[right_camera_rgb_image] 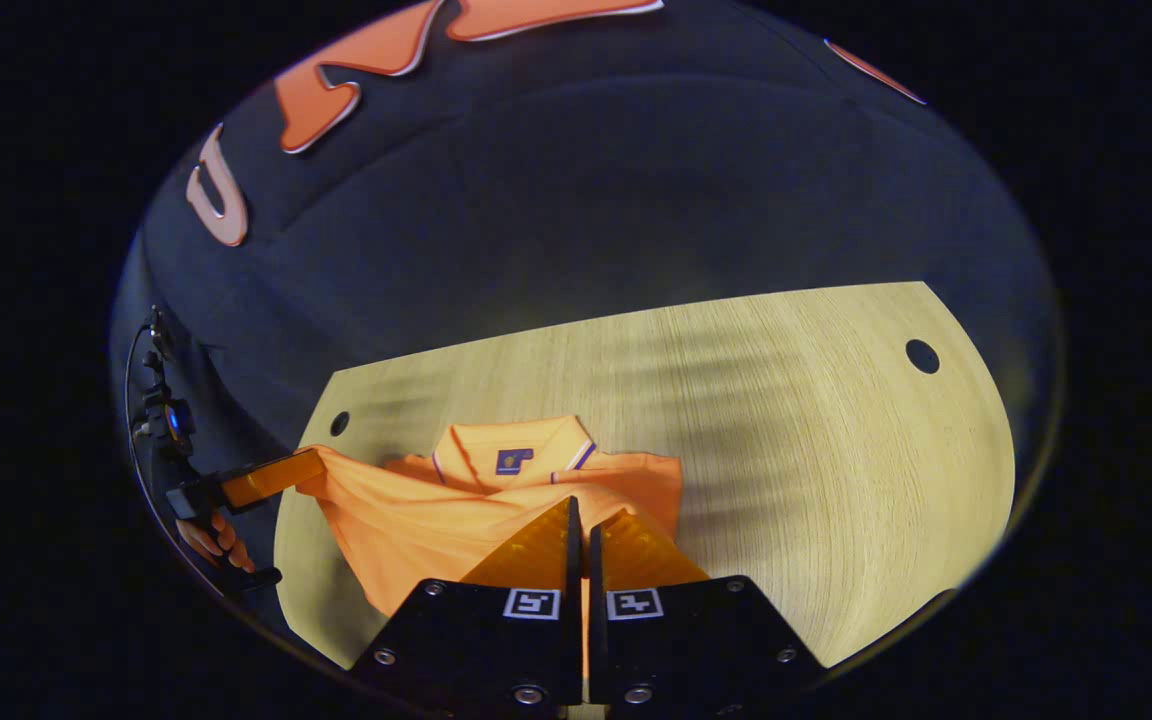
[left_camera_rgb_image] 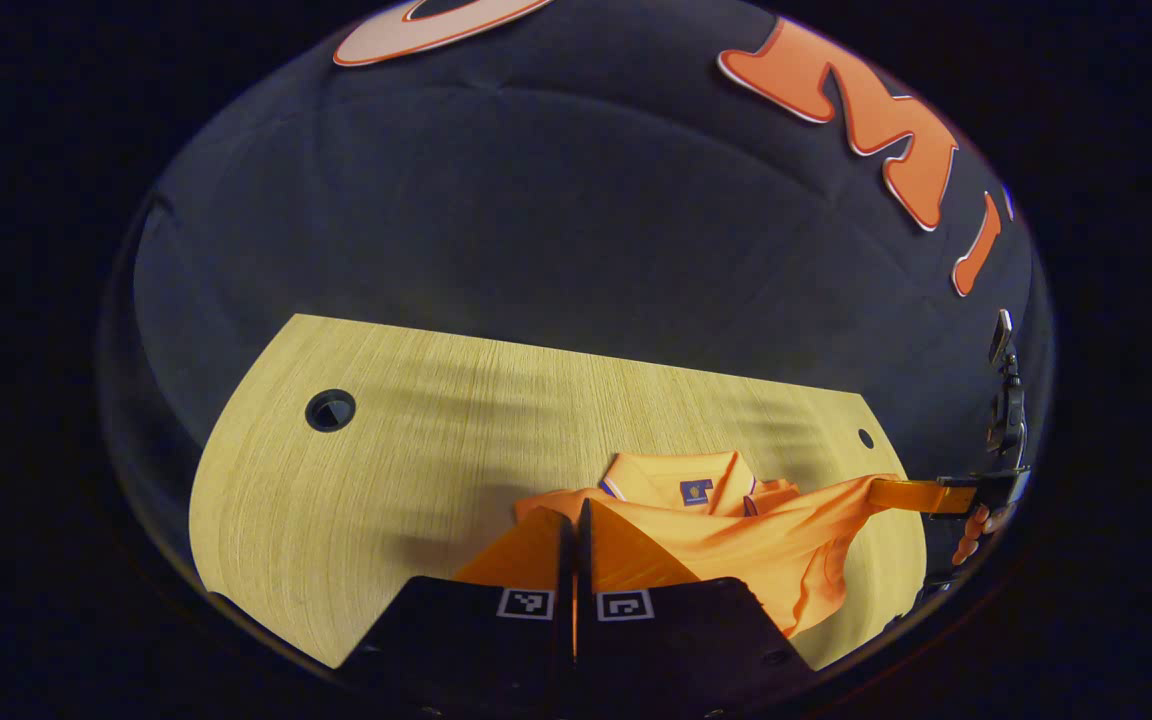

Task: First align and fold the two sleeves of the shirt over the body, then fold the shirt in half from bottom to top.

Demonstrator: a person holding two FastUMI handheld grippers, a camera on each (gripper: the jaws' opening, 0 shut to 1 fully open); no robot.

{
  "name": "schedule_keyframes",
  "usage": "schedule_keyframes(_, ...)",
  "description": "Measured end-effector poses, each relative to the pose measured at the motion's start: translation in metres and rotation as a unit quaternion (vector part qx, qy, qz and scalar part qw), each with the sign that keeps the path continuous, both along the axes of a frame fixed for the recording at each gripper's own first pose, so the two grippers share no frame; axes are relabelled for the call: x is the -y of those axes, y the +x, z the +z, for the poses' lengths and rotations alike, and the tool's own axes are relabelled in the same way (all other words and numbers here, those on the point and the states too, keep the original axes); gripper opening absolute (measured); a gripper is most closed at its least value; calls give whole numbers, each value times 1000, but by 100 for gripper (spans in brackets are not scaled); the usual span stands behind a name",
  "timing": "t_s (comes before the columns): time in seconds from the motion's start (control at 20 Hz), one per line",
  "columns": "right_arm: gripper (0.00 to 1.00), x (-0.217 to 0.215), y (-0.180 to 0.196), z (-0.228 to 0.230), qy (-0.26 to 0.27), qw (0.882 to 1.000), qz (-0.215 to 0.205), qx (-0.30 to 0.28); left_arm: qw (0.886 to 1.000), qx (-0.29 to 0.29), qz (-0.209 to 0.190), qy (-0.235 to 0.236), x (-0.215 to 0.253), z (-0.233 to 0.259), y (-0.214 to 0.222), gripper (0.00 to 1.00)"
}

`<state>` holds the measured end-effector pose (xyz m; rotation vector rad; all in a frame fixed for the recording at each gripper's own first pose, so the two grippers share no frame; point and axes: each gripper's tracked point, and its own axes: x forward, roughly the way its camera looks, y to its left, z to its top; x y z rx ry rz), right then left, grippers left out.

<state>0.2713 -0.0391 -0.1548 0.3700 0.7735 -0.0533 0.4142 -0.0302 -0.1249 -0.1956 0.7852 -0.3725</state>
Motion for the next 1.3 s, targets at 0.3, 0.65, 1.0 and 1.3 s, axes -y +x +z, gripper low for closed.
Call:
schedule_keyframes(0.3,12,11,25,2,72,996,-44,-36,1000,-21,4,-10,28,-22,17,9)
schedule_keyframes(0.65,91,30,31,28,60,995,-73,21,1000,12,15,-3,24,7,20,98)
schedule_keyframes(1.0,99,24,-17,95,-31,993,-39,109,993,107,41,32,-6,81,-10,99)
schedule_keyframes(1.3,99,13,-87,149,-97,979,1,180,981,179,64,27,-11,153,-93,98)
